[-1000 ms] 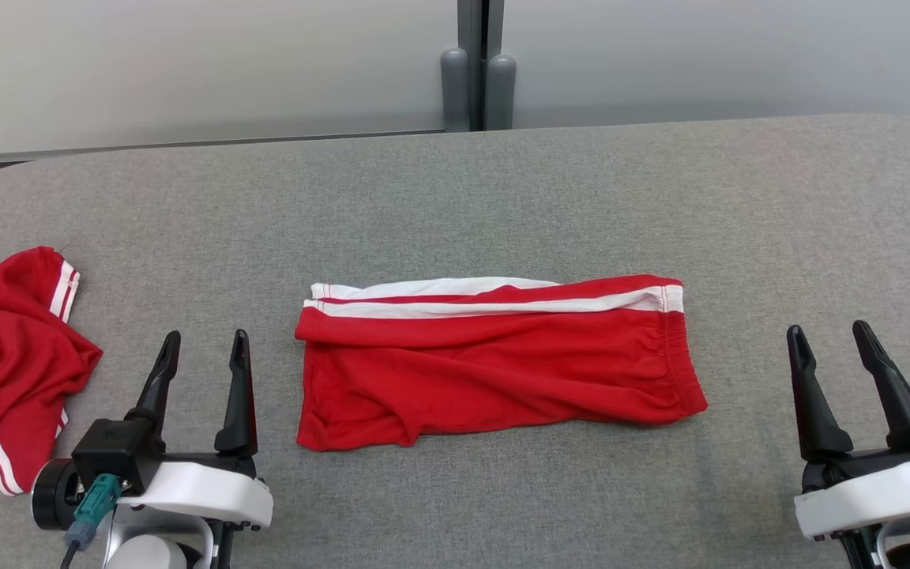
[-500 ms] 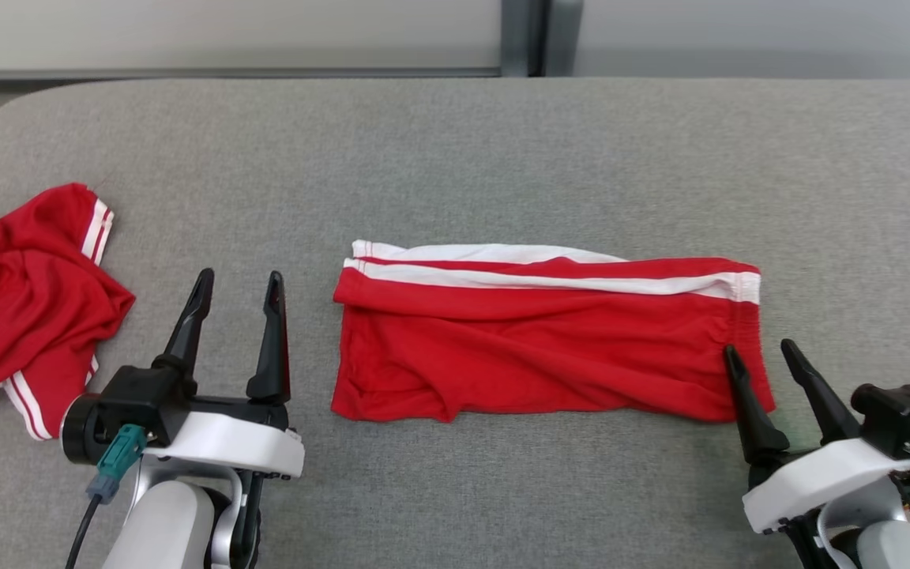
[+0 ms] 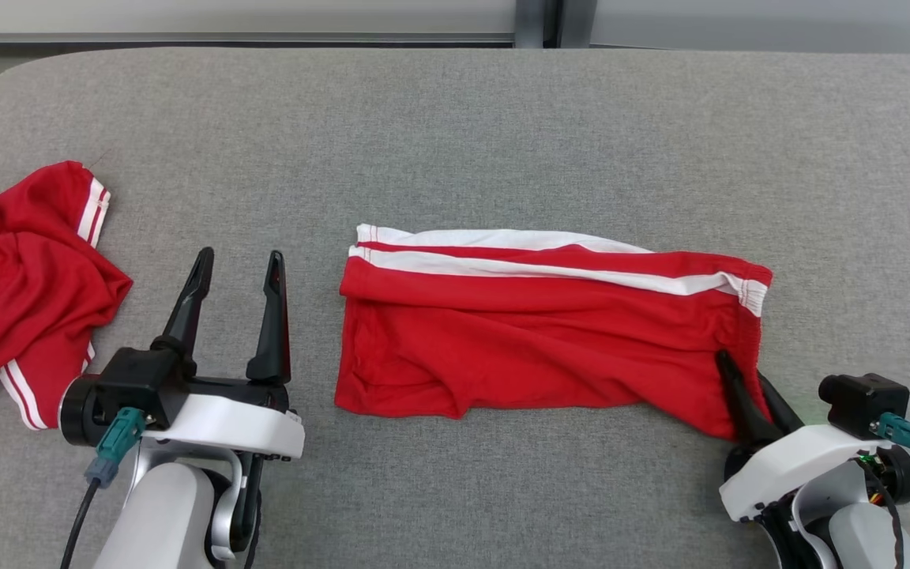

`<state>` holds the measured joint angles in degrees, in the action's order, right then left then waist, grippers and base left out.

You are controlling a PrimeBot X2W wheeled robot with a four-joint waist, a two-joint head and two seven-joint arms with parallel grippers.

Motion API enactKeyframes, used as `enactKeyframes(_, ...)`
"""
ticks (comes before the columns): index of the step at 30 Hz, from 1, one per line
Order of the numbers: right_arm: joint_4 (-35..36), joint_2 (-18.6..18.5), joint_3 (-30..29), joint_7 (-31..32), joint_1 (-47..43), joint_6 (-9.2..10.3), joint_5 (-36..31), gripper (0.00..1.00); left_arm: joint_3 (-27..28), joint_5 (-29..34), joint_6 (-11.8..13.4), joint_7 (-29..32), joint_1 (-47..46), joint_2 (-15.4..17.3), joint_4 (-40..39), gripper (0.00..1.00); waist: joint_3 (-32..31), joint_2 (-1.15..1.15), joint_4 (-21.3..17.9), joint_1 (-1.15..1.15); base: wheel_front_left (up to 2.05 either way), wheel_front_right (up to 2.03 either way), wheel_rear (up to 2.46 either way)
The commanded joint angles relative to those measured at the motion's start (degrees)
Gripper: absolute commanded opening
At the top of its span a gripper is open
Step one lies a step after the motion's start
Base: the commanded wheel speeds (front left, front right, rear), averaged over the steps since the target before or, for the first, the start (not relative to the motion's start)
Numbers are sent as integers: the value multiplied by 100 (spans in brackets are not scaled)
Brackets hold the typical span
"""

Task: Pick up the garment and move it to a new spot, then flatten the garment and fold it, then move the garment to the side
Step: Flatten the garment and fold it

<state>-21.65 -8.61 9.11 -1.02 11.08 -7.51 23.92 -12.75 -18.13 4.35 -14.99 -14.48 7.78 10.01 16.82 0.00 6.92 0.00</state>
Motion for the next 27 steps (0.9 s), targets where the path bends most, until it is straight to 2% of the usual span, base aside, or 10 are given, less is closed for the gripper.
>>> enactKeyframes(1, -58, -91, 28, -8, -31, 5, 76, 0, 52, 52, -20, -23, -49, 13, -23, 100, -31, 0, -58, 0, 0, 0, 0)
enactKeyframes(9, 149, -573, -274, -178, -379, 8, 291, 0, 151, 110, -15, -23, 125, 5, -64, 100, -213, 0, -301, 0, 0, 0, 0)
enactKeyframes(14, 340, -708, -477, -58, -495, 7, 541, 0, 197, 94, -2, -17, 220, -1, -62, 100, -299, 0, -422, 0, 0, 0, 0)
enactKeyframes(21, 1171, -507, -283, 731, -323, 2, 1200, 0, 167, 96, -27, -18, 227, -15, -13, 100, -393, 0, -459, 0, 0, 0, 0)
enactKeyframes(27, 1743, -138, 431, 1575, -63, 2, 1503, 0, 82, 107, -40, -15, 119, -44, 44, 100, -377, 0, -286, 0, 0, 0, 0)
